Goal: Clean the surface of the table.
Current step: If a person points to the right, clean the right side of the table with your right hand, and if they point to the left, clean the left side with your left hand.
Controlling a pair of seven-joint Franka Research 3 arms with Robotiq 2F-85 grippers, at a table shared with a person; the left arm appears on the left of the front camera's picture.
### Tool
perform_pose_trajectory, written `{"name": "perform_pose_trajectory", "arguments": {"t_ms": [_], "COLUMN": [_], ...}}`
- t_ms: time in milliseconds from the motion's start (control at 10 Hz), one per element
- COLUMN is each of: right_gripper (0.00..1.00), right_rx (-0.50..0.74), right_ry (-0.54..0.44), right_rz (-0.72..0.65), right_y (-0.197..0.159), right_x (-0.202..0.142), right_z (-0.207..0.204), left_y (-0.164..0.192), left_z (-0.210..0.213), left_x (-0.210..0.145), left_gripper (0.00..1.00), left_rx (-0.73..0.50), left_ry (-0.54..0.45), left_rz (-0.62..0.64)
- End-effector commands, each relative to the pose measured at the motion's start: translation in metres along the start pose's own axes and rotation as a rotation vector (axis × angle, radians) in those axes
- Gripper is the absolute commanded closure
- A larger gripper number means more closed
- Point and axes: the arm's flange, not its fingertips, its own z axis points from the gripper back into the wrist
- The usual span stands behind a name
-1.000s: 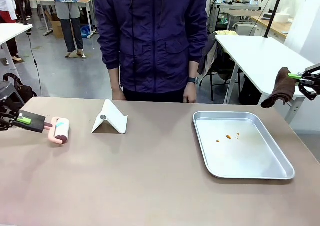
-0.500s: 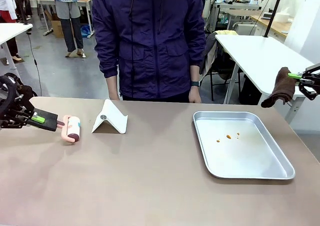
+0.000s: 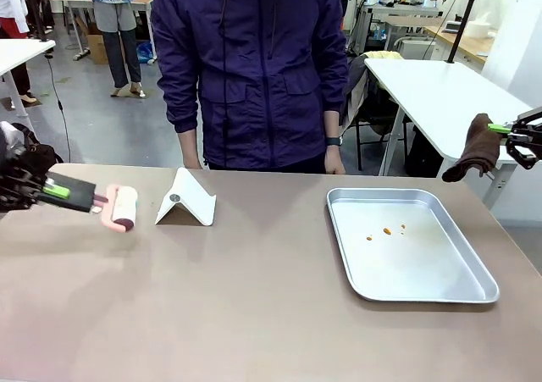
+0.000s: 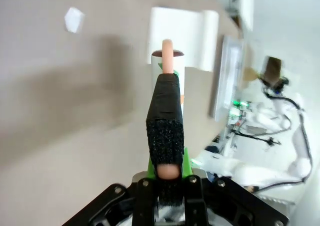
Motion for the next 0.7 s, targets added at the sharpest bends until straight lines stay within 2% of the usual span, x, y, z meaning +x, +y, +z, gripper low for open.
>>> {"name": "perform_pose_trajectory", "arguments": {"t_ms": [0,300,400,600], "right_gripper": [0.9,0.9,0.9,0.9], "right_rx": [0.002,0.002,0.002,0.002], "right_ry": [0.014,0.014,0.014,0.014], "right_rz": [0.006,0.006,0.006,0.006], "right_y": [0.003,0.003,0.003,0.003], "right_x": [-0.002,-0.002,-0.002,-0.002], "right_z": [0.003,0.003,0.003,0.003], "left_y": [-0.013,0.005,0.022,0.061], "left_z": [0.057,0.145,0.179,0.221], "left_x": [-0.026,-0.057,-0.066,-0.077], "left_gripper": [0.81,0.81,0.81,0.81], "left_rx": [-0.194,-0.354,-0.42,-0.511], "left_ry": [-0.046,-0.06,-0.134,-0.176], "left_rz": [-0.089,-0.114,-0.112,-0.071]}}
